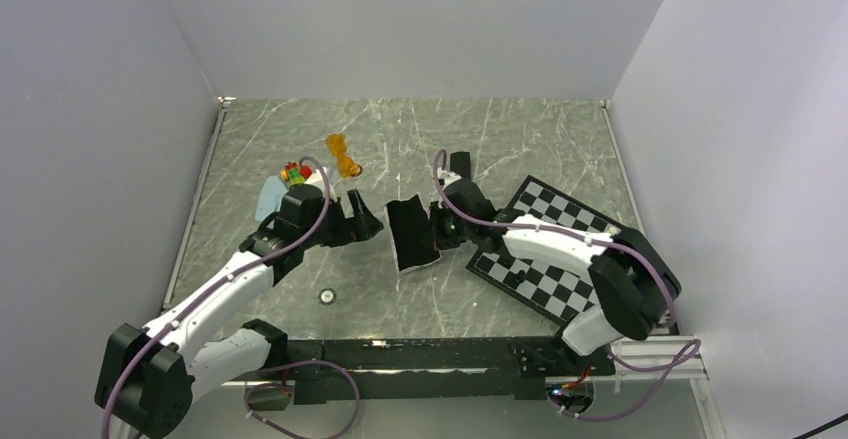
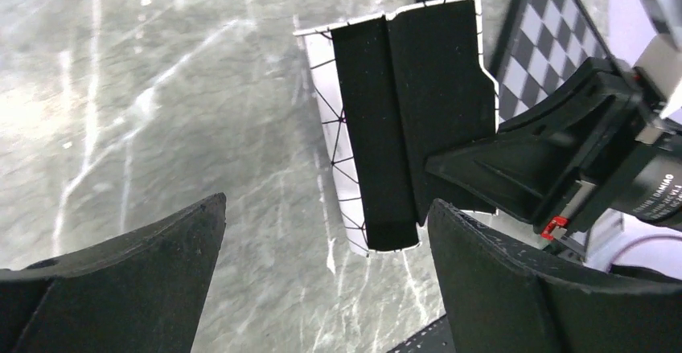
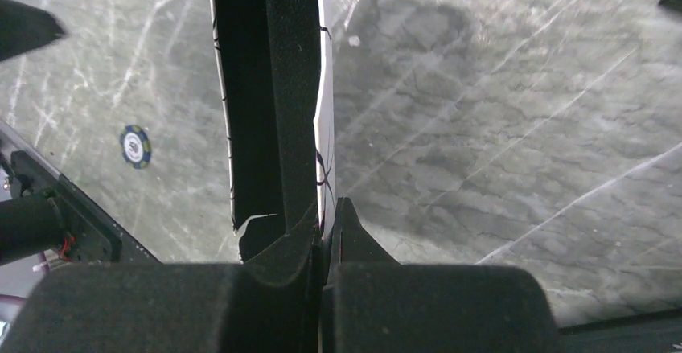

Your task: Organize the sunglasses

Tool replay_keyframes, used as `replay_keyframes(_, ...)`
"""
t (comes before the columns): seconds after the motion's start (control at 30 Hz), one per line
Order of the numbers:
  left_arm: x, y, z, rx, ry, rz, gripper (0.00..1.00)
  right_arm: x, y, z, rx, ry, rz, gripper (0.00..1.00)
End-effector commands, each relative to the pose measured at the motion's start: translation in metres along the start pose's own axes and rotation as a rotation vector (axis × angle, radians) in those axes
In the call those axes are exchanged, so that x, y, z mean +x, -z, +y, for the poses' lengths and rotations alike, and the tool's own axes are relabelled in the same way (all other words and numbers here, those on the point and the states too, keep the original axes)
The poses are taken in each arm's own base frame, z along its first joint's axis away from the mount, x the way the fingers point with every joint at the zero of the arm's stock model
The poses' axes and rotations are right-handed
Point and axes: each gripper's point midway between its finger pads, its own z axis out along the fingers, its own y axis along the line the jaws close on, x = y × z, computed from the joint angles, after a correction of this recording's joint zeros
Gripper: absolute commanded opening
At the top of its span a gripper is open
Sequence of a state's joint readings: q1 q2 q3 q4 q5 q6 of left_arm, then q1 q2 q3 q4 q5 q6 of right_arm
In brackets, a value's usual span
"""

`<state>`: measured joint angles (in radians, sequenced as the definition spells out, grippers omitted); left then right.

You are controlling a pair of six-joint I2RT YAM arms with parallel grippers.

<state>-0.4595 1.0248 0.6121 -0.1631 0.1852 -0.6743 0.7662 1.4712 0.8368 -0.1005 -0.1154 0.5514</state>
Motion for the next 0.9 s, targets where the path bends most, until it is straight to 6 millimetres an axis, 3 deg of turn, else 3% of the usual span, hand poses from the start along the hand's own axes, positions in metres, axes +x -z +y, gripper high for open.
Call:
replay_keyframes(0.0, -0.02, 0.019, 0.016, -0.122, -0.013, -0.082, 0.99, -0.002, -0.016, 0.01, -0.086, -0.074, 0.009, 0.0)
replay_keyframes(0.27, -0.022, 0.024, 0.054, -0.211, 0.077, -0.106, 0.99, 0.009, -0.04, -0.031, 0.013, -0.158, 0.043, 0.0)
replay_keyframes(0.33, -0.023, 0.025, 0.061, -0.236, 0.087, -0.109, 0.99, 0.01, -0.042, -0.033, 0.01, -0.169, 0.046, 0.08)
replay_keyframes(0.53, -0.027, 0.027, 0.069, -0.262, 0.1, -0.127, 0.99, 0.011, -0.045, -0.035, 0.007, -0.172, 0.053, 0.2)
replay_keyframes(0.63, -0.027, 0.028, 0.073, -0.281, 0.108, -0.127, 0.99, 0.01, -0.045, -0.039, 0.024, -0.172, 0.048, 0.37)
replay_keyframes(0.87, -0.029, 0.033, 0.086, -0.33, 0.144, -0.144, 0.99, -0.003, -0.035, -0.053, 0.111, -0.158, -0.008, 0.64)
